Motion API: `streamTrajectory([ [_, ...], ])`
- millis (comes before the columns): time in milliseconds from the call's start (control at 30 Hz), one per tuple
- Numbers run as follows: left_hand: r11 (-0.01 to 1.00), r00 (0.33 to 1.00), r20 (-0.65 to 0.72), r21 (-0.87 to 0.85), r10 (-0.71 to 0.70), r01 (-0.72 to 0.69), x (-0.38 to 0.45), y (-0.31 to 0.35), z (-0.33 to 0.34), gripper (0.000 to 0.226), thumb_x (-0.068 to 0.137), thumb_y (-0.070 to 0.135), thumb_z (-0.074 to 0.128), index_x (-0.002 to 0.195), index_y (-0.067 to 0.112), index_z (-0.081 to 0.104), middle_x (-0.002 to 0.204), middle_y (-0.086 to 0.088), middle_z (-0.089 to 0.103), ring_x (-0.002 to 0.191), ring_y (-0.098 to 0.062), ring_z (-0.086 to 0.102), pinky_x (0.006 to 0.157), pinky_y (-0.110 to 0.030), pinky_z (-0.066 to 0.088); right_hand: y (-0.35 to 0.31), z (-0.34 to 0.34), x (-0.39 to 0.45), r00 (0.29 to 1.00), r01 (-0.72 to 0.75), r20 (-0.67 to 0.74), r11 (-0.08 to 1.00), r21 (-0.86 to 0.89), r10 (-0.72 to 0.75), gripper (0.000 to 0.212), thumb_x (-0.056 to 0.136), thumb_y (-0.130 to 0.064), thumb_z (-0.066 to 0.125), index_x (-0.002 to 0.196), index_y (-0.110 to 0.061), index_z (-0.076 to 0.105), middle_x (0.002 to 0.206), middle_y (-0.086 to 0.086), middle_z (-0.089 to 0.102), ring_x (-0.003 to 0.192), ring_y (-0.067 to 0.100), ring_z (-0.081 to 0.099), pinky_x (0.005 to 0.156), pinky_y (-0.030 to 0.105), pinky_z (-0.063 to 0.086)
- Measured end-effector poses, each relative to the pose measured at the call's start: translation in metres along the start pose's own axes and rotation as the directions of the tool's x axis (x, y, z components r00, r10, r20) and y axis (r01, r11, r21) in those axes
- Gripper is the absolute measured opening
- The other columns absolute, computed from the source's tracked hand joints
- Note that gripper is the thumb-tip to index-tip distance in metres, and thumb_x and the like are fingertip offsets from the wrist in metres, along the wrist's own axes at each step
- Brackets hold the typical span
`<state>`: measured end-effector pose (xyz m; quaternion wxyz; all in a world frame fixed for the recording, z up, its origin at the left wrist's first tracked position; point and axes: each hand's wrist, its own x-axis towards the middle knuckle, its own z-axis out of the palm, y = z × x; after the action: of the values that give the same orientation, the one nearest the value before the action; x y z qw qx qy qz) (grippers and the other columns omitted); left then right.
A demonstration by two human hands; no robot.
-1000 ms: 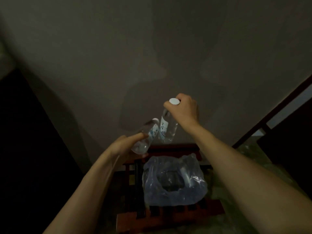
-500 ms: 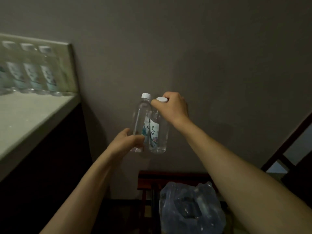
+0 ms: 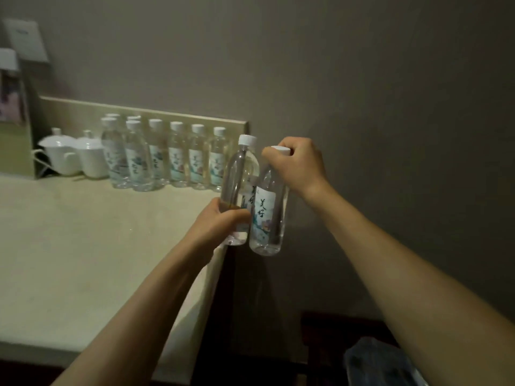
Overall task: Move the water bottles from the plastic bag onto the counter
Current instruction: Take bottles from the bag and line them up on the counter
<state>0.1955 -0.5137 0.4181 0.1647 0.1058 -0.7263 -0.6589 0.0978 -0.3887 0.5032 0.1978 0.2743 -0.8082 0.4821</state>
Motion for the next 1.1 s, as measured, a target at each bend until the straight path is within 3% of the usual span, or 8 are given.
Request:
streamTrajectory([
  [67,1.000,0.998,-0.066,-0.006,-0.021,0.021,0.004,-0.007,-0.029,0.034,0.077,0.022,0.079,0.102,0.011,0.059,0.093,-0.006,0.071,0.080,-0.014,0.069,0.060,-0.022,0.051,-0.013,0.028,0.001,1.000,0.006,0.025,1.000,0.014,-0.007,0.035,0.067,-0.039,0.064,0.059,-0.007,0.056,0.052,-0.001,0.049,0.055,0.014,0.044,0.052,0.029,0.038],
  [167,0.999,0.995,-0.086,-0.004,-0.052,0.051,0.016,-0.015,-0.065,0.041,0.073,0.031,0.083,0.103,0.017,0.059,0.097,-0.004,0.071,0.087,-0.017,0.070,0.064,-0.026,0.049,-0.024,0.063,0.007,0.997,0.034,0.071,0.999,0.026,-0.035,0.036,0.070,-0.038,0.065,0.068,-0.002,0.061,0.058,0.002,0.055,0.057,0.013,0.047,0.053,0.028,0.038],
  [333,0.999,0.994,-0.102,-0.010,-0.033,0.032,0.038,-0.027,-0.109,0.039,0.070,0.023,0.086,0.102,0.016,0.064,0.096,-0.006,0.076,0.087,-0.022,0.073,0.068,-0.029,0.051,-0.030,0.110,0.025,0.992,0.044,0.116,0.996,0.083,-0.053,0.031,0.074,-0.034,0.065,0.067,-0.004,0.061,0.060,0.002,0.056,0.058,0.014,0.049,0.055,0.032,0.040],
  [500,0.998,0.997,-0.074,0.062,0.031,-0.027,0.061,-0.032,-0.146,0.048,0.066,0.017,0.087,0.109,0.009,0.065,0.102,-0.003,0.076,0.089,-0.014,0.075,0.079,-0.033,0.055,-0.036,0.148,0.043,0.990,0.072,0.112,0.990,0.118,-0.086,0.032,0.076,-0.031,0.066,0.065,-0.003,0.056,0.057,0.000,0.048,0.054,0.012,0.041,0.050,0.027,0.031],
  [833,0.981,0.994,-0.075,0.183,0.080,-0.065,0.103,-0.046,-0.196,0.043,0.071,0.007,0.084,0.100,0.031,0.064,0.095,0.016,0.076,0.088,-0.002,0.073,0.068,-0.021,0.056,-0.039,0.204,0.063,0.984,0.061,0.165,0.995,0.083,-0.074,0.025,0.085,-0.034,0.059,0.071,-0.014,0.053,0.060,-0.006,0.048,0.055,0.011,0.043,0.053,0.028,0.032],
  [967,0.980,0.998,-0.033,0.194,0.055,-0.048,0.122,-0.048,-0.213,0.065,0.071,0.009,0.085,0.125,0.023,0.052,0.109,0.004,0.071,0.099,-0.012,0.070,0.078,-0.029,0.058,-0.039,0.220,0.065,0.993,0.073,0.092,0.996,0.058,-0.078,0.021,0.088,-0.034,0.059,0.075,-0.019,0.052,0.066,-0.009,0.053,0.058,0.004,0.046,0.051,0.025,0.031],
  [1100,0.987,0.998,0.044,0.148,0.050,-0.056,0.132,-0.057,-0.225,0.069,0.071,0.005,0.083,0.129,0.019,0.047,0.120,-0.003,0.067,0.111,-0.019,0.065,0.082,-0.031,0.056,-0.031,0.229,0.057,0.989,0.121,0.095,0.992,-0.033,-0.117,0.024,0.090,-0.044,0.058,0.091,-0.022,0.047,0.088,-0.009,0.048,0.073,0.006,0.045,0.062,0.024,0.034],
])
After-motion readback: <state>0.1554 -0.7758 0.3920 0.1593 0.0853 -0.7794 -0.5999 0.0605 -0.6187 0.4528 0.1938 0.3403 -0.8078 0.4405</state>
